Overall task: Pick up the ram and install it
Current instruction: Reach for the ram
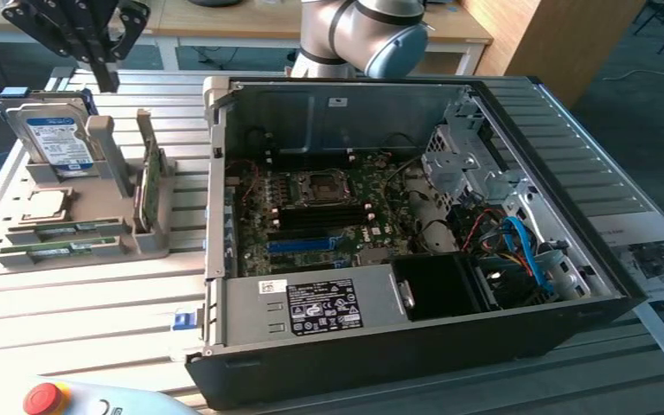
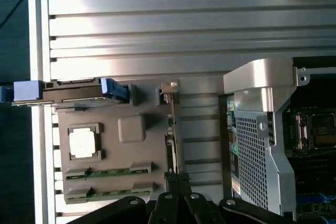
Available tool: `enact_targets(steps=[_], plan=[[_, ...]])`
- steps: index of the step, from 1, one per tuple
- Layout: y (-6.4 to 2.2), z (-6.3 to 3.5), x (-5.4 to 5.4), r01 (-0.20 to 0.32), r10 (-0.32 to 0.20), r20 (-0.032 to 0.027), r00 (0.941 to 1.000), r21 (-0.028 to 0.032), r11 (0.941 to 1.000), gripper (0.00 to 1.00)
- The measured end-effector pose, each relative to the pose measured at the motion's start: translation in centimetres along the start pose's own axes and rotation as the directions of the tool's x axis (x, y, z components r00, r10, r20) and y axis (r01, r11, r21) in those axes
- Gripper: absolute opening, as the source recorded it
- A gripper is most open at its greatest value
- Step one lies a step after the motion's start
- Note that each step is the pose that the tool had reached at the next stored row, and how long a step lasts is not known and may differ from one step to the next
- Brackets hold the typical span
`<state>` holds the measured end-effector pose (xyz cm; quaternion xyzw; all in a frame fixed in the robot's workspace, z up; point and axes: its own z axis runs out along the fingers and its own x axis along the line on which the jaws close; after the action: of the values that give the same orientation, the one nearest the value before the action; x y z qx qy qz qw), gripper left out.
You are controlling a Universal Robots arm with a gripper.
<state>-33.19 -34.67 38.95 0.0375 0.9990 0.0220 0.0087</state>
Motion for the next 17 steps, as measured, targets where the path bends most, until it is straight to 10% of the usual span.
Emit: enact_targets(steps=[17], plan=[[1.33,0.09,6.4,0.0,0.0,-0.0047,1.0,0.0003,1.0,0.11]])
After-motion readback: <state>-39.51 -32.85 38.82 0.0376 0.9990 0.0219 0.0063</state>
